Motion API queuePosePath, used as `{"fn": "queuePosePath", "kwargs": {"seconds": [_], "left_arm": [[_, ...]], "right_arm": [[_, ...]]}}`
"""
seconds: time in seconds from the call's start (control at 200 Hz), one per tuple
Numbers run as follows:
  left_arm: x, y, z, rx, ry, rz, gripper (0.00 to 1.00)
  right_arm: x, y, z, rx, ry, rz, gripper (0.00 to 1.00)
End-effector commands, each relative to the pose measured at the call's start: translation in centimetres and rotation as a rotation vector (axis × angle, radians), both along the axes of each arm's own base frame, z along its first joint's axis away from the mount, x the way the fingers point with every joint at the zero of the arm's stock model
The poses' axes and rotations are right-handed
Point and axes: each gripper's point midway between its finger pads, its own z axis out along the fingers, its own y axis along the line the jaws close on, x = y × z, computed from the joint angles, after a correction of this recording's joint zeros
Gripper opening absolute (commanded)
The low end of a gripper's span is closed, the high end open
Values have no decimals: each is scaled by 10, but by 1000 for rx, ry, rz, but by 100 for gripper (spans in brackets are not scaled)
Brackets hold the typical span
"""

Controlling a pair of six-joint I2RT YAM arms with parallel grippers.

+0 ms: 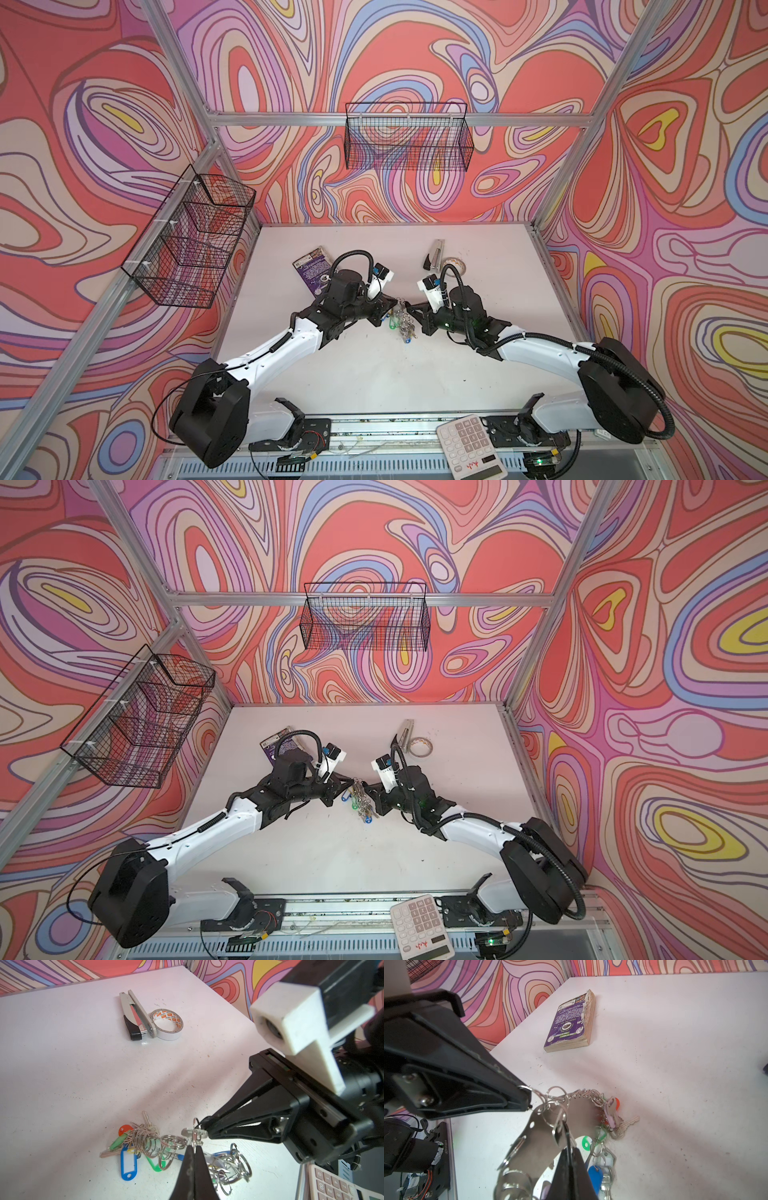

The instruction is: Put the keys on the keyring

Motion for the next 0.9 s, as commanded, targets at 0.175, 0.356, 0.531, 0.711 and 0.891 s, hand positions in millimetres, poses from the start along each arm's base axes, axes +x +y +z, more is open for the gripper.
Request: {"fn": "queuePosePath", "kwargs": {"seconds": [0.175, 0.356, 0.531, 0.711, 0.891], "left_arm": [[19, 0, 66, -190, -272, 103, 0], [15, -4, 71, -237, -323, 105, 0], [11, -5, 67, -270, -353, 115, 0], [6, -4, 65, -313, -371, 112, 0], [-5, -2, 48, -337, -352, 87, 0]], "right_arm": [[-9, -22, -43, -130, 108, -62, 0], [-19, -15, -47, -139, 104, -19, 0], [-19, -15, -40, -129, 89, -22, 0], [-15, -26, -28, -135, 51, -80, 12], [-5, -43, -21, -168, 20, -189, 37]]}}
